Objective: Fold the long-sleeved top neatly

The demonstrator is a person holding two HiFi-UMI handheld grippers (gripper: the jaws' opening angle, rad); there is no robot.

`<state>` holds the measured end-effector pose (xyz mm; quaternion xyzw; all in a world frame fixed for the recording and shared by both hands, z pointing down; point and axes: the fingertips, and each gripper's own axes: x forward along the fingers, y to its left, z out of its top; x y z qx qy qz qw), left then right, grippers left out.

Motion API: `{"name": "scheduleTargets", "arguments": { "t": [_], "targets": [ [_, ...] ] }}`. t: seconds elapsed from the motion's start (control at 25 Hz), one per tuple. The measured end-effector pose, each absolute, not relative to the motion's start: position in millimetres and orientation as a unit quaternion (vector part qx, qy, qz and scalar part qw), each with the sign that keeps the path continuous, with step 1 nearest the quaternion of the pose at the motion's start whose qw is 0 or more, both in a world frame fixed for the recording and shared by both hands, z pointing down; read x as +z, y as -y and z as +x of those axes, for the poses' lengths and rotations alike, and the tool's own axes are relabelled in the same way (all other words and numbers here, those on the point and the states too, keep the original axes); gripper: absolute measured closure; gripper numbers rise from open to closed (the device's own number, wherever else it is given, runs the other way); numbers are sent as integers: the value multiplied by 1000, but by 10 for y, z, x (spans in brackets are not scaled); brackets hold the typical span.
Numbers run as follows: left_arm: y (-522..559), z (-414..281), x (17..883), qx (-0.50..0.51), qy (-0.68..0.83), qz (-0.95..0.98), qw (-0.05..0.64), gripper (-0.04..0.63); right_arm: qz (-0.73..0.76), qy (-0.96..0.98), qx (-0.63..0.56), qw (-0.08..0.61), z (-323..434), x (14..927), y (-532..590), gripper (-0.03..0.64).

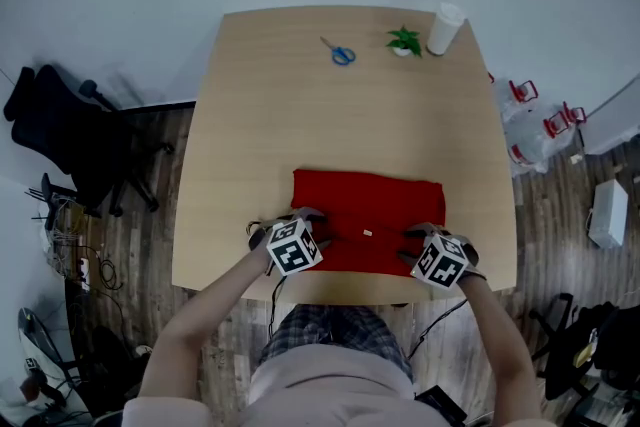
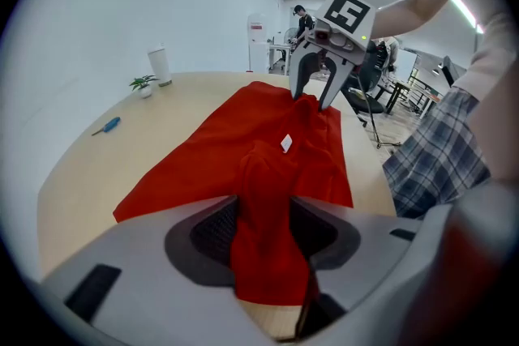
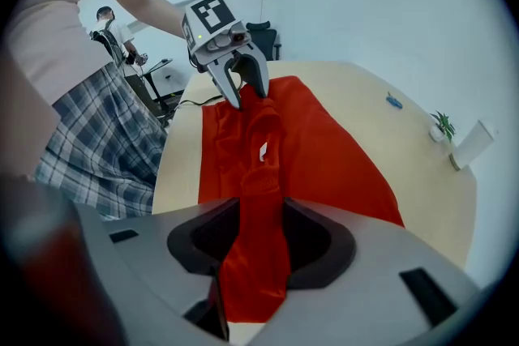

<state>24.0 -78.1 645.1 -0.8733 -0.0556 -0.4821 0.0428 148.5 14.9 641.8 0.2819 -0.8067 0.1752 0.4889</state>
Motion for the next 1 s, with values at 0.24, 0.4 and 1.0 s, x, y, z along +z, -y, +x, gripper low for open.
{"name": "scheduleTargets", "arguments": {
  "t": [0.24,0.4,1.0],
  "targets": [
    [893,245,6297,-469,32,-881,46,385,282,813,169,481,1438,6365,-123,502],
    [861,313,6286,-472,54,-879,46,370,278,813,168,483,1461,6371,-136,495],
    [498,302,6010,-459,146,-874,70,577,261,827,138,479,1441,6002,-206,578]
  ]
}}
